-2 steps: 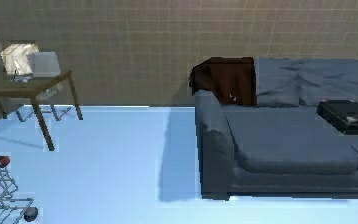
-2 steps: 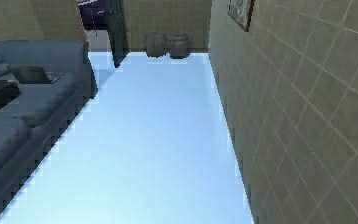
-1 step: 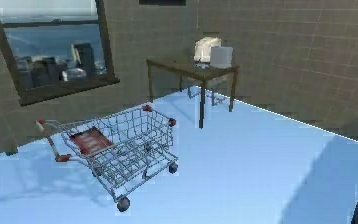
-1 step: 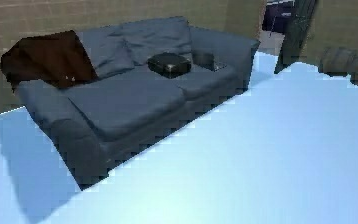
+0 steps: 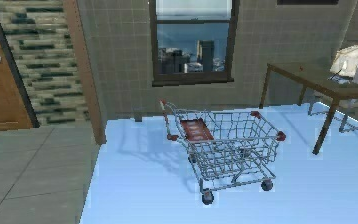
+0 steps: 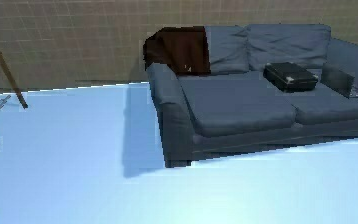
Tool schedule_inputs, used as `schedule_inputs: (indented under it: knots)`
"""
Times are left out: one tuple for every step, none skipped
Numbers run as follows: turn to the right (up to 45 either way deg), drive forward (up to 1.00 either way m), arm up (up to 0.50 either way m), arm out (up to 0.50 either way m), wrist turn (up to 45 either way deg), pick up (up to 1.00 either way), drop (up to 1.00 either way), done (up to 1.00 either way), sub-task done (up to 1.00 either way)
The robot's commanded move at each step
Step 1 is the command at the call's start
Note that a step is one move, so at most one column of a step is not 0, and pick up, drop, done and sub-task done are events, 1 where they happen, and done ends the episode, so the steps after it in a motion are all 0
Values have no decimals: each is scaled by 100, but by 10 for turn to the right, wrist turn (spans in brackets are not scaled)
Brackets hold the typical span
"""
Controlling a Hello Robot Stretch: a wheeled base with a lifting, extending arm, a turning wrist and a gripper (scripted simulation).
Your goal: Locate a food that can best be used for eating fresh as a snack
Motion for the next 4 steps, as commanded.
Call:
schedule_inputs:
  knots:
    - [0, 10, 0, 0, 0, 0, 0, 0, 0]
    - [-240, 0, 0, 0, 0, 0, 0, 0, 0]
    - [0, 55, 0, 0, 0, 0, 0, 0, 0]
    - [-450, 0, 0, 0, 0, 0, 0, 0, 0]
